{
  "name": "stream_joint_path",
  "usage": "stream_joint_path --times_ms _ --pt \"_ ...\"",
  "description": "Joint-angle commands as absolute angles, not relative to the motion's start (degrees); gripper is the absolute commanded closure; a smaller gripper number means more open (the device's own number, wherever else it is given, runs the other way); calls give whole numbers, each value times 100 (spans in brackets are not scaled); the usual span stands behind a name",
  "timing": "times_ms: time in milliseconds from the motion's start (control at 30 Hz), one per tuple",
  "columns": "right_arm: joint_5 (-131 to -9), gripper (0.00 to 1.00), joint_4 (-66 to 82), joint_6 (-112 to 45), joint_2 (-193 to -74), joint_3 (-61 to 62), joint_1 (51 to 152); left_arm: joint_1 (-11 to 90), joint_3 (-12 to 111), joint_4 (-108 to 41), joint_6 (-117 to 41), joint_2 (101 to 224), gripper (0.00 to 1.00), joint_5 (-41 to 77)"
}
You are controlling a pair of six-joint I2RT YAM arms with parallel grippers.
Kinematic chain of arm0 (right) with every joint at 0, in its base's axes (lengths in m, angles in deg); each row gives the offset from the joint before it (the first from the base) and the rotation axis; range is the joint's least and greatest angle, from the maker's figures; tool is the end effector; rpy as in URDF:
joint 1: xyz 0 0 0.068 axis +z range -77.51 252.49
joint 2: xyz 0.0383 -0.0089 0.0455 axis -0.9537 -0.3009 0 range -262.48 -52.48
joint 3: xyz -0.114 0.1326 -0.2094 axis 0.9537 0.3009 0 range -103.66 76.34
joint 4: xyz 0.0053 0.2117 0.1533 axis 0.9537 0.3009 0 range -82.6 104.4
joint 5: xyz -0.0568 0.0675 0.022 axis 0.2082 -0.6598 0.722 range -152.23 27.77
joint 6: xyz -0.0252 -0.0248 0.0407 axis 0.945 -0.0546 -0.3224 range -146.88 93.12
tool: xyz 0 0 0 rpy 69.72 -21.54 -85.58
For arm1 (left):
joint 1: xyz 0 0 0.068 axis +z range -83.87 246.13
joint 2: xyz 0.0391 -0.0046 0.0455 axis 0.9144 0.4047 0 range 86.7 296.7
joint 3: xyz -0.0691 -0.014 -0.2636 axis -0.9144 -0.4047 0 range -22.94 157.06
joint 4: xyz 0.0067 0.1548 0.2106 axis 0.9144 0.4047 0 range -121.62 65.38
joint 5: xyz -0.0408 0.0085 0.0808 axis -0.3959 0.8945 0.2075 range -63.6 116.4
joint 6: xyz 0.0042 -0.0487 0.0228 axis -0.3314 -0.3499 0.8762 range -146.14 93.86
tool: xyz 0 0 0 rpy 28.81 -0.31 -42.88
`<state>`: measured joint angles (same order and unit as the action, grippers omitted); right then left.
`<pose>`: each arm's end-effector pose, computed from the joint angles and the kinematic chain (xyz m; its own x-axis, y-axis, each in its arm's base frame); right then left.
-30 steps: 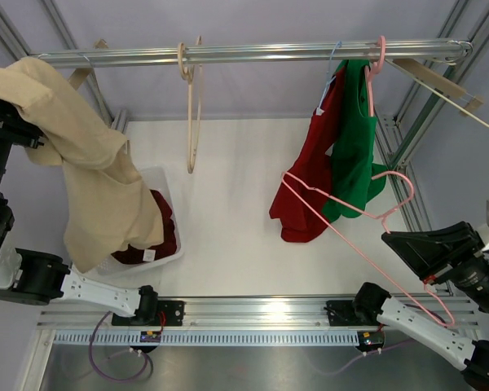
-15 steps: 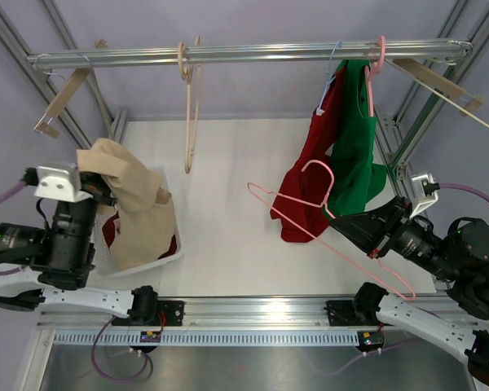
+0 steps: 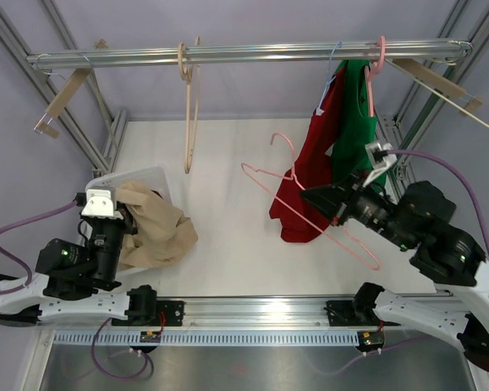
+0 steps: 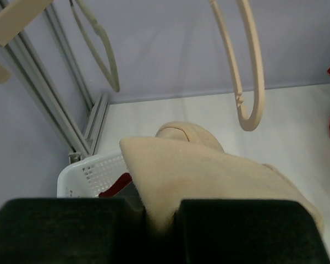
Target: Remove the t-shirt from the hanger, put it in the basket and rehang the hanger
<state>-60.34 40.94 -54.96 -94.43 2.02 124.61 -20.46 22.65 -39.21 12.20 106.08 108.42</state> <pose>0.0674 0.0845 0.4695 -0.3728 0.2868 -0.8825 -0.6723 0.5720 0.4700 0.0369 -0.0277 0.4071 0.0816 0.0792 -0.9935 0.0497 0.9953 0.0834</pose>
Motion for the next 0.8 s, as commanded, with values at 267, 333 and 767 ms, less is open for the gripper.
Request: stream_joint_path --times_ms 267,333,767 --pt "-4545 100 2446 -4491 -12530 -1863 12443 -1369 3314 1926 -4467 11781 100 11474" --pt "-4500 100 2306 -4429 -13005 -2164 12391 -1009 3305 1962 -4652 11755 100 11237" --pt "-5264 100 1575 -5220 -14397 -3220 11485 2042 2919 1490 -6781 12143 100 8942"
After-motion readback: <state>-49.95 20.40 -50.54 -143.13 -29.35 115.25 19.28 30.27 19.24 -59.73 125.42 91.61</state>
